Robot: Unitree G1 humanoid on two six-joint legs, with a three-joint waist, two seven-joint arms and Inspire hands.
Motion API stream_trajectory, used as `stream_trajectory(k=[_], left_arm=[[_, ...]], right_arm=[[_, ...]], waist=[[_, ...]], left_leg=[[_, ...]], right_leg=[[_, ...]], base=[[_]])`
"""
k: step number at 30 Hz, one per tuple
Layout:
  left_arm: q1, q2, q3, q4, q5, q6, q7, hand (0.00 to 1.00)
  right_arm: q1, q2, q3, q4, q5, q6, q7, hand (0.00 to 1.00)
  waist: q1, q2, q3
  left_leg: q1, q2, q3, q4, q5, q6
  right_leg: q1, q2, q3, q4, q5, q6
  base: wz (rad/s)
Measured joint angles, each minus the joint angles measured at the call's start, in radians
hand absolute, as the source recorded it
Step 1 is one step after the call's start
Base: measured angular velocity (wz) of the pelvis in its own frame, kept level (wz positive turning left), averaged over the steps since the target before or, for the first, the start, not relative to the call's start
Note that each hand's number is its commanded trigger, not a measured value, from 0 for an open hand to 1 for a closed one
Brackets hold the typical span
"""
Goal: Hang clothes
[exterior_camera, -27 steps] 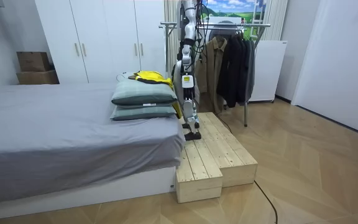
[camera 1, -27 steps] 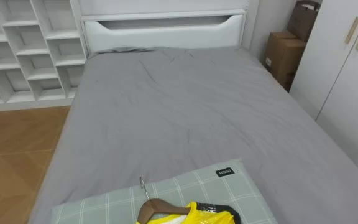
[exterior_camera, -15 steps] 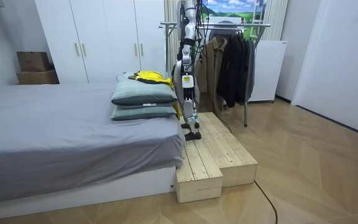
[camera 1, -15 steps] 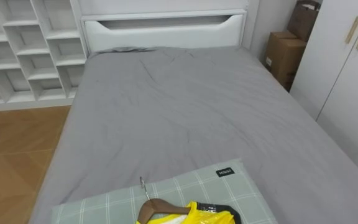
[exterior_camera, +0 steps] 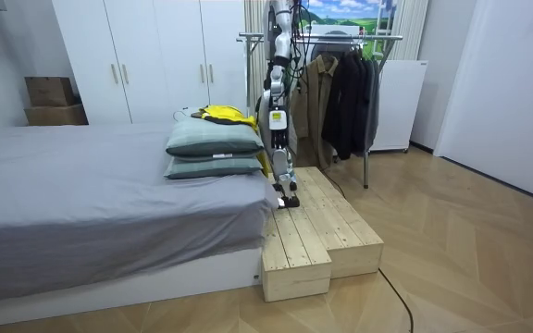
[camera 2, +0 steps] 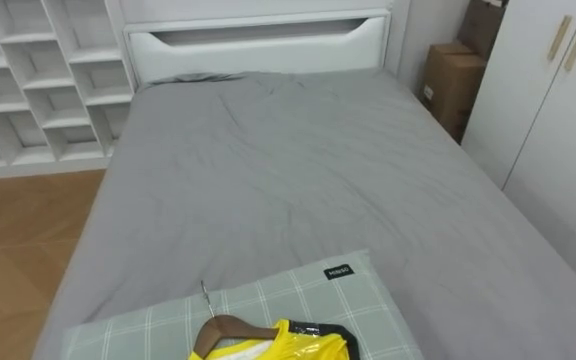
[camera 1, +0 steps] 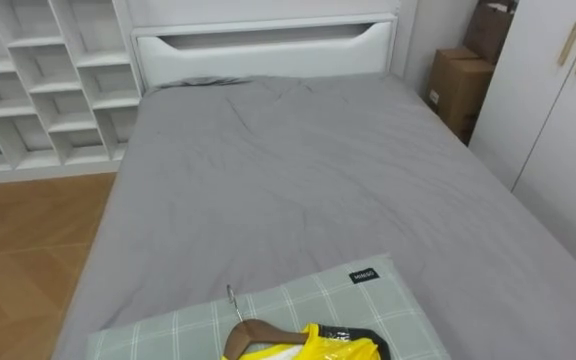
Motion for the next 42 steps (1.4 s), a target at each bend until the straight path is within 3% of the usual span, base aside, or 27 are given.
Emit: stream_trajectory(k=[8, 12, 17, 27, 32, 36, 42], left_arm=[[-0.005, -0.005, 0.087, -0.002, -0.016, -0.009, 0.096, 0.0], [0.002, -0.001, 0.147, -0.057, -0.013, -0.012, 0.15, 0.0], [-0.017, 0.009, 0.234, -0.099, -0.005, -0.068, 0.272, 0.0], [-0.061, 0.023, 0.199, -0.237, 0.009, -0.156, 0.488, 0.0], [-0.072, 0.023, 0.147, -0.319, 0.076, -0.178, 0.511, 0.0], [-0.076, 0.025, 0.127, -0.438, 0.136, -0.205, 0.559, 0.0], [-0.099, 0.033, 0.09, -0.499, 0.159, -0.208, 0.584, 0.0]], right_arm=[[-0.01, 0.006, 0.0, 0.032, 0.014, 0.002, -0.019, 0.0], [-0.007, 0.006, -0.021, 0.026, 0.001, 0.002, -0.019, 0.0], [-0.009, 0.0, -0.029, 0.022, -0.008, -0.009, -0.018, 0.0], [0.005, -0.034, -0.034, 0.004, -0.036, -0.054, -0.028, 0.0], [0.007, -0.033, -0.034, 0.006, -0.039, -0.089, -0.029, 0.0], [0.007, -0.033, -0.033, 0.005, -0.034, -0.089, -0.028, 0.0], [0.006, -0.034, -0.024, 0.0, -0.039, -0.088, -0.02, 0.0]], waist=[[0.004, -0.007, -0.0006], [0.007, -0.007, -0.0003], [0.005, -0.005, 0.0001], [-0.019, 0.025, 0.0], [-0.029, 0.03, 0.0015], [-0.03, 0.026, 0.0023], [-0.041, 0.019, -0.0009]], left_leg=[[0.019, 0.001, 0.001, -0.003, -0.002, 0.0], [0.025, 0.002, 0.001, -0.002, -0.002, 0.001], [0.033, 0.002, 0.002, -0.006, -0.002, 0.001], [0.036, 0.0, 0.003, -0.024, -0.002, 0.001], [0.035, 0.0, 0.003, -0.024, -0.001, 0.002], [0.037, 0.0, 0.003, -0.024, -0.001, 0.001], [0.04, 0.001, 0.005, -0.022, -0.001, 0.002]], right_leg=[[0.017, 0.0, -0.001, 0.001, 0.0, 0.0], [0.018, 0.002, 0.001, 0.005, 0.0, 0.0], [0.02, 0.002, 0.0, 0.014, 0.0, 0.0], [0.016, 0.0, 0.001, 0.017, 0.002, -0.001], [0.015, 0.0, 0.001, 0.015, 0.002, -0.002], [0.014, 0.0, 0.001, 0.015, 0.002, -0.002], [0.016, 0.0, 0.001, 0.017, 0.002, -0.002]], base=[[0.0], [0.0], [0.0], [0.0], [0.0], [0.0], [0.0]])
